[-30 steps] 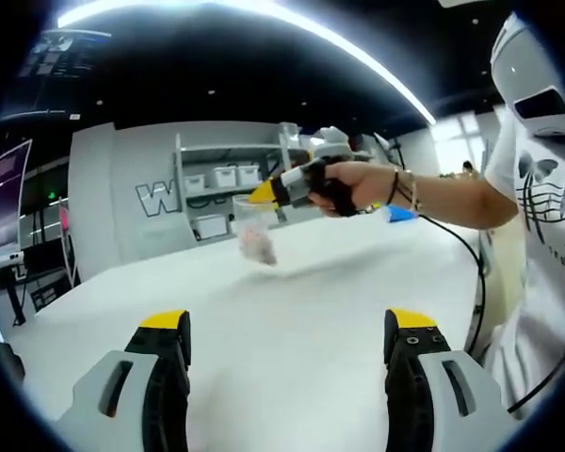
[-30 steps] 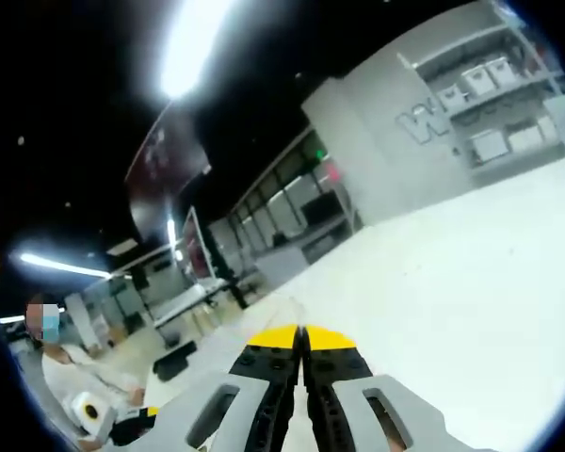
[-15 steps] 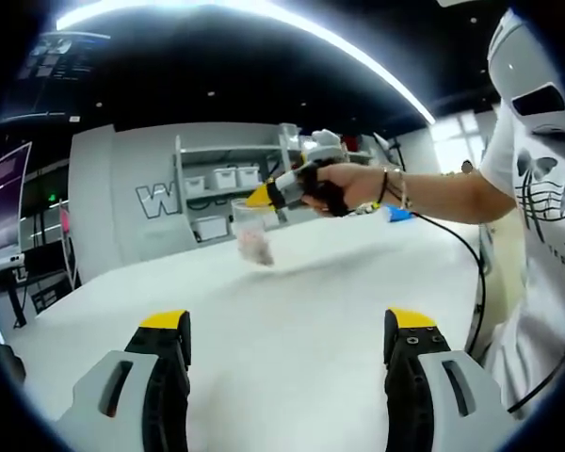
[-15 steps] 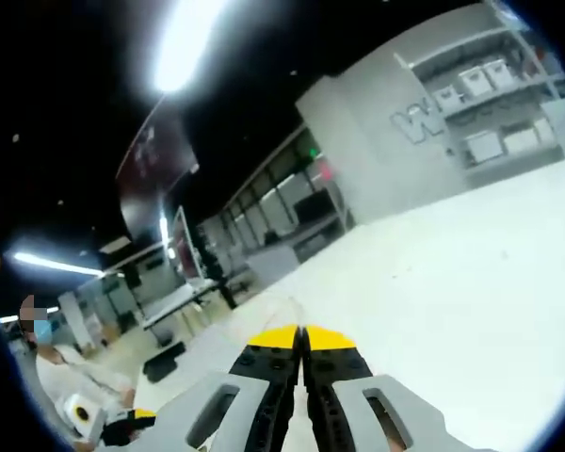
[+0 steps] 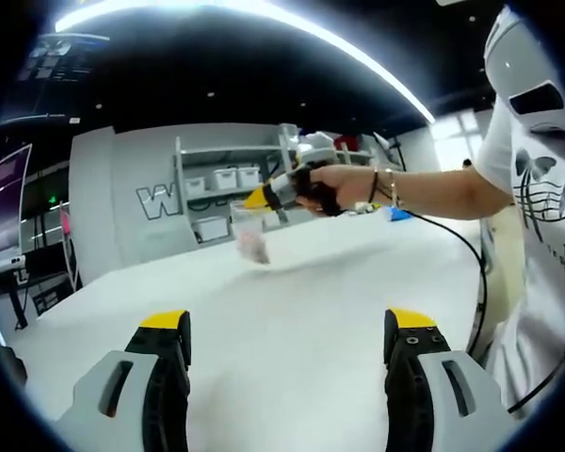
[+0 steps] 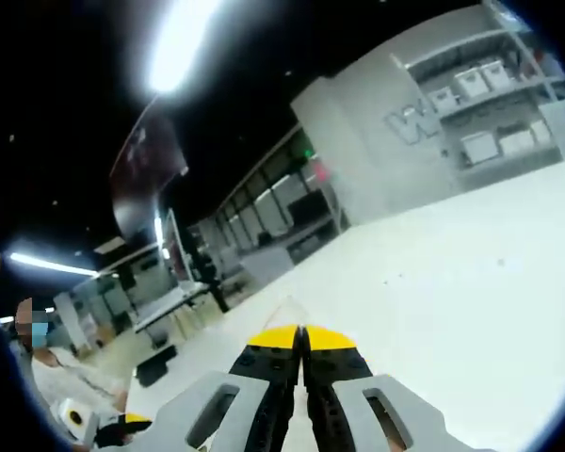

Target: Open the resealable bag by pulling the two sides of the seal apart until the entire bag opening is separated and visibly accessible.

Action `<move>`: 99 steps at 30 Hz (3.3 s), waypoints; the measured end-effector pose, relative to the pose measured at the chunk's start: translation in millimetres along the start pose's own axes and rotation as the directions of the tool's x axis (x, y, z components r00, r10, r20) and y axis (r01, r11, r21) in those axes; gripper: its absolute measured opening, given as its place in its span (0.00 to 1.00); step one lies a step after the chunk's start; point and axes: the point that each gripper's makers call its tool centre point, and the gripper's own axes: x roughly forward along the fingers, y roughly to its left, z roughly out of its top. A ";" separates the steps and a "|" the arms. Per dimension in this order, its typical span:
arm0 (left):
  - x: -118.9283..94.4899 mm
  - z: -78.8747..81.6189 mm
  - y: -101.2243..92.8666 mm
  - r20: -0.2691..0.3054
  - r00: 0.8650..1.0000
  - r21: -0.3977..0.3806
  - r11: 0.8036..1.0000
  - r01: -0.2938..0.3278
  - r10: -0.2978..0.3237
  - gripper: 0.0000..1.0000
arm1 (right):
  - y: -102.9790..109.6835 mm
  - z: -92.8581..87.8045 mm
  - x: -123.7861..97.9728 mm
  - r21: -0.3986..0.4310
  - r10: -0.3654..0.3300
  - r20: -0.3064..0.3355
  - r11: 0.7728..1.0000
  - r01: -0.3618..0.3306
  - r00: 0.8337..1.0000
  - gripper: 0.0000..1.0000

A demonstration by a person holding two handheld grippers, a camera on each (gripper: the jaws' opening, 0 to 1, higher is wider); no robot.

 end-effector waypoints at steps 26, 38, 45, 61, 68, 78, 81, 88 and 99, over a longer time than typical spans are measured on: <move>-0.7 1.4 1.2 0.003 1.000 -0.002 1.000 0.004 -0.004 0.84 | -38.5 21.3 24.3 -0.027 -0.088 -0.009 0.996 0.087 0.996 0.00; -1.6 2.1 2.2 0.007 1.000 -0.004 1.000 0.005 -0.005 0.84 | -53.3 25.8 35.2 -0.039 -0.119 -0.014 0.992 0.119 0.993 0.00; -1.5 2.1 2.0 0.007 1.000 -0.003 1.000 0.007 -0.007 0.84 | -64.8 30.1 39.6 -0.041 -0.146 -0.020 0.989 0.145 0.989 0.00; -1.4 1.8 1.7 0.007 1.000 -0.002 1.000 0.006 -0.006 0.84 | -77.0 41.0 50.6 -0.056 -0.172 -0.028 0.984 0.171 0.985 0.00; -1.4 2.1 1.1 0.008 1.000 -0.003 1.000 0.007 -0.007 0.84 | -84.3 43.0 60.2 -0.063 -0.184 -0.043 0.981 0.182 0.982 0.00; -1.2 2.4 1.0 0.010 1.000 -0.004 1.000 0.006 -0.006 0.84 | -92.4 44.3 69.7 -0.057 -0.196 -0.056 0.980 0.193 0.979 0.00; -1.1 2.3 0.9 0.010 1.000 -0.004 1.000 0.006 -0.006 0.84 | -95.7 46.5 70.3 -0.063 -0.203 -0.058 0.978 0.200 0.977 0.00; -1.0 3.2 1.8 0.016 1.000 -0.013 1.000 0.007 -0.007 0.84 | -103.6 55.6 72.0 -0.076 -0.225 -0.054 0.972 0.221 0.973 0.00; -1.6 3.0 2.3 0.019 1.000 -0.013 1.000 0.006 -0.005 0.84 | -109.7 36.1 87.2 -0.208 -0.280 -0.091 0.944 0.257 0.956 0.00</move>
